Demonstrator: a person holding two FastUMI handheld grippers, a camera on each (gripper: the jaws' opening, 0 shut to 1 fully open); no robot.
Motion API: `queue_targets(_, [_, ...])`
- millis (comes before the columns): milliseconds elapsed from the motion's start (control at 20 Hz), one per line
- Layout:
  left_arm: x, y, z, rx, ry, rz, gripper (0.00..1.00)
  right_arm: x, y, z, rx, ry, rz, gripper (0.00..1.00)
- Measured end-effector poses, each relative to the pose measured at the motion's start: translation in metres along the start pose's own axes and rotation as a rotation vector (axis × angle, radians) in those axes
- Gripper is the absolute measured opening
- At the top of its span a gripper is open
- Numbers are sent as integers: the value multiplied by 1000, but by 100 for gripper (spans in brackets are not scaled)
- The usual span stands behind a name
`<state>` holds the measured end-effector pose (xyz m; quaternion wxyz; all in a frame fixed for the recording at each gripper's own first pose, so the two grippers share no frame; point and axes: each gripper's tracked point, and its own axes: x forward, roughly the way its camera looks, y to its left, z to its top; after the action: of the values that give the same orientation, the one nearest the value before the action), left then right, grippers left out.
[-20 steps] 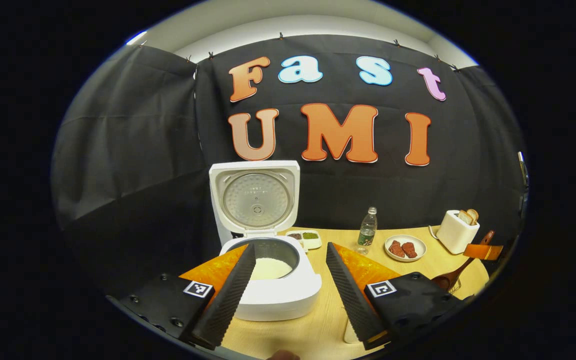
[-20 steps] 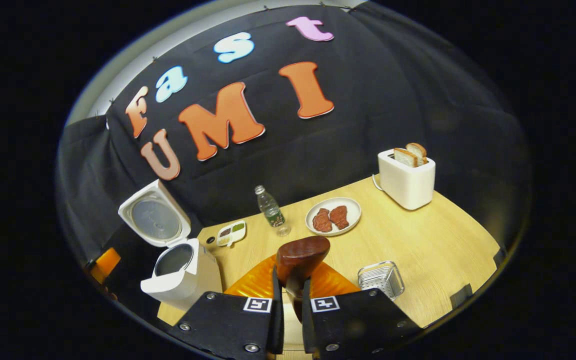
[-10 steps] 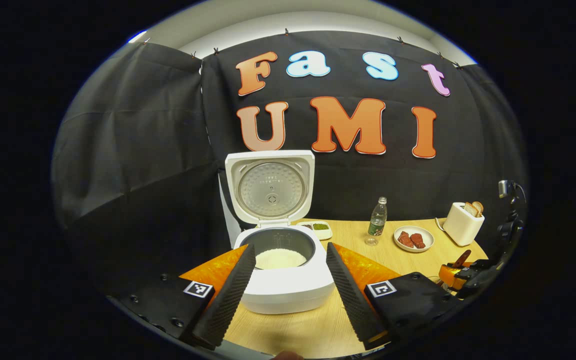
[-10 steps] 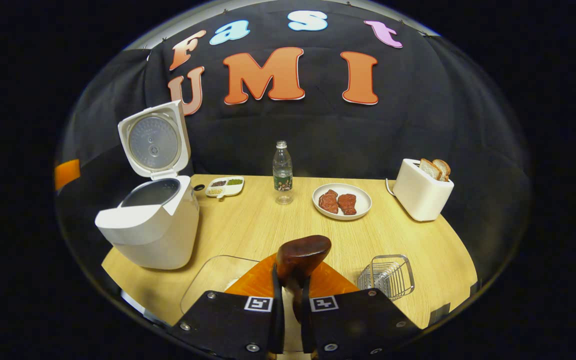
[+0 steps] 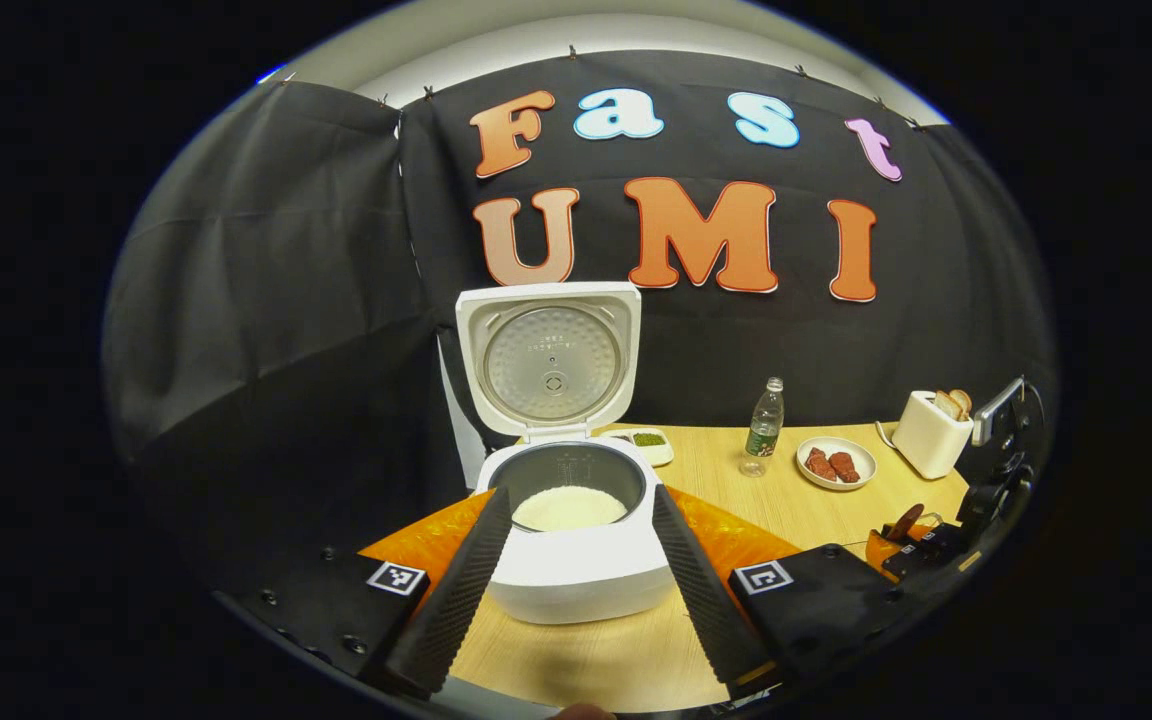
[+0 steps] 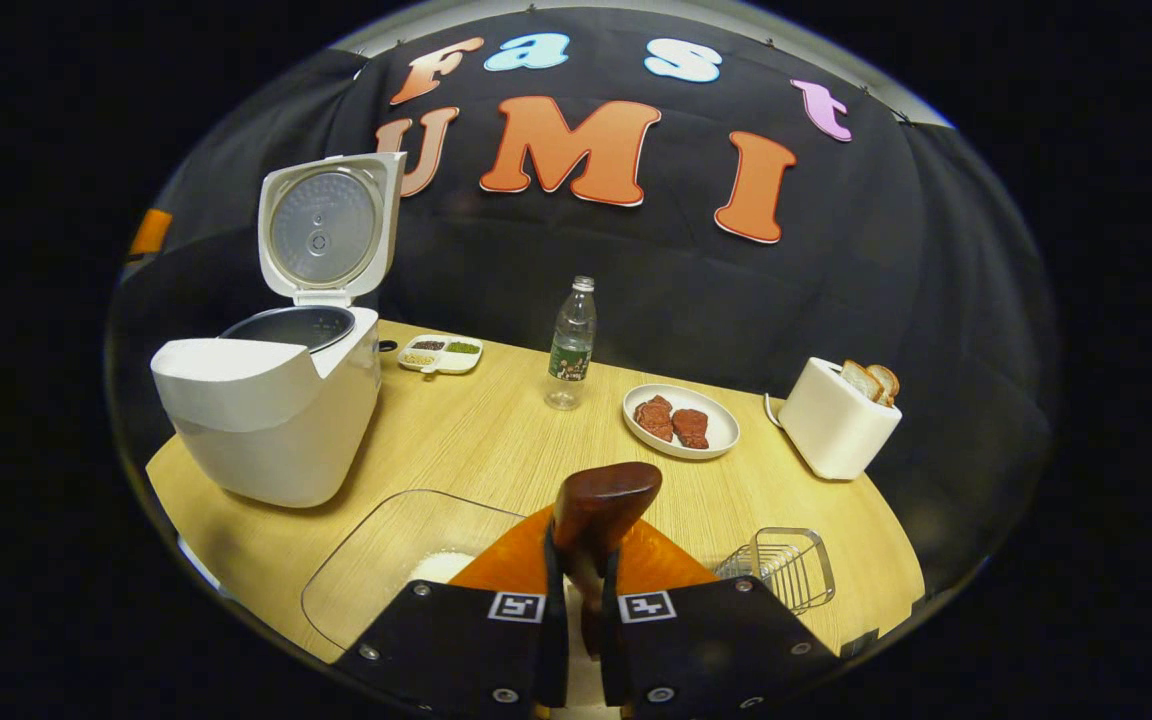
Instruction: Close the left gripper, press the button to open the rice cooker; take a wooden spoon from the chopstick holder with the right hand, scoop a spoonful of rice and pour it into the rice cooker, then put the wooden spoon back into the chopstick holder.
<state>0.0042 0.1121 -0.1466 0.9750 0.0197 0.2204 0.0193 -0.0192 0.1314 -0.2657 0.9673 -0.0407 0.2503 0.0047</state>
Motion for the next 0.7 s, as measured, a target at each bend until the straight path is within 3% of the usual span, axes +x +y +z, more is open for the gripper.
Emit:
queue_targets(300, [8,1,-10,6,25,-20,96,-8,21,-6,94,-9,36,13])
queue_targets(700, [13,17,-15,13,41,-2,94,-10,75,-3,455,121,207,12])
